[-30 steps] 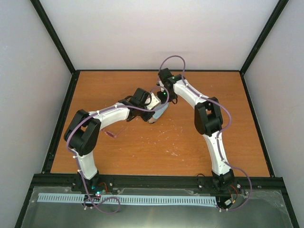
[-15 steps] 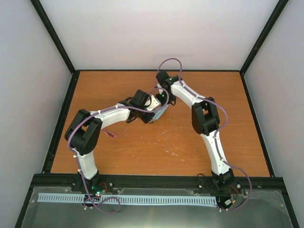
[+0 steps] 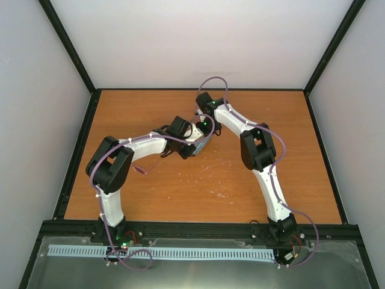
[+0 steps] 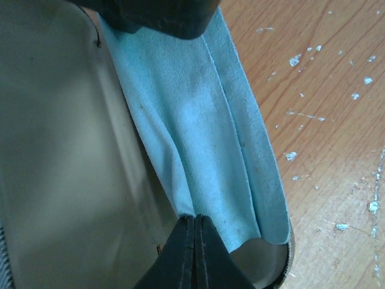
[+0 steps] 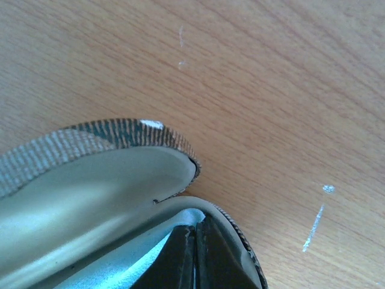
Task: Organize the sunglasses
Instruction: Place the glasses cleaning cloth in the sunglasses case.
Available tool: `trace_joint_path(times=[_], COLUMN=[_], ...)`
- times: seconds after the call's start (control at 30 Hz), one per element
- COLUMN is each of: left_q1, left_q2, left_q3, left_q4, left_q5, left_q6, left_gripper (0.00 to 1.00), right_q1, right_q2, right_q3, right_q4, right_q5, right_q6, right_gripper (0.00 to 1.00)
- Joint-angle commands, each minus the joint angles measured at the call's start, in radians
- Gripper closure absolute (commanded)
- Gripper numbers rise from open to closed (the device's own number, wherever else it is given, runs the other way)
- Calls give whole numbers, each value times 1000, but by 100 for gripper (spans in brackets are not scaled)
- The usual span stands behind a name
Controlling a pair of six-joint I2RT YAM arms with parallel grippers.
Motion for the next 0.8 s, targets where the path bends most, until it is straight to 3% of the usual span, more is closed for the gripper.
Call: trace_joint_path(times=[0.0,0.57,0.77], left_q1=[7,7,8], left_q2=[22,64,72], left_q3=[1,33,44], left_q4=[-36,-56,-59], left_q5=[-15,-45,-58], left_q6=[10,20,16], left_gripper=[99,99,90], right_q1=[6,21,22], right_q2=[22,20,8], right_q3=[6,-50,-72], right_q4=[1,20,30], right_q5=[29,58,71], right_q6=[-8,-13,-5], right_gripper=[97,97,83])
